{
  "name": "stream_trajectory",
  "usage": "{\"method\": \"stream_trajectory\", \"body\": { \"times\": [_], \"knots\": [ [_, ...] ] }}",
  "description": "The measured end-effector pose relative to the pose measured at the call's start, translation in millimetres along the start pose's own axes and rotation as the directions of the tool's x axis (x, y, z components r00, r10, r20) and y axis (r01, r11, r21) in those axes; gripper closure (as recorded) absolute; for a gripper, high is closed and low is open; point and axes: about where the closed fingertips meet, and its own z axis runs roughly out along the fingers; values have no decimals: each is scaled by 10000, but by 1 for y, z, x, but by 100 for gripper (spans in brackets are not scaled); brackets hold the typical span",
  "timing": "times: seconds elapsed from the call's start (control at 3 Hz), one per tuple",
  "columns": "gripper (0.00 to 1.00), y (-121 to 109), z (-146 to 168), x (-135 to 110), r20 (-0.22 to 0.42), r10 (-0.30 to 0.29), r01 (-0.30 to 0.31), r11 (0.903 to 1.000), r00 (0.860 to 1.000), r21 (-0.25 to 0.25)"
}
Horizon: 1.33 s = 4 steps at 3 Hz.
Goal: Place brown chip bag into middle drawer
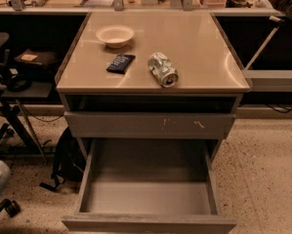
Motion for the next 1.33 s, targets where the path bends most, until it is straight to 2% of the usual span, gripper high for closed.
{"method": "stream_trajectory", "body": {
  "times": [0.33, 0.67, 1.0, 1.33],
  "knots": [
    [100, 15, -41, 37, -654, 131, -131, 9999, 9978, 11],
    [100, 45, -93, 82, -1139, 472, -457, 9988, 9924, 154],
    [100, 57, -113, 88, -799, 407, -380, 9987, 9960, 347],
    [100, 54, -113, 83, -601, 391, -363, 9982, 9974, 475]
  ]
}}
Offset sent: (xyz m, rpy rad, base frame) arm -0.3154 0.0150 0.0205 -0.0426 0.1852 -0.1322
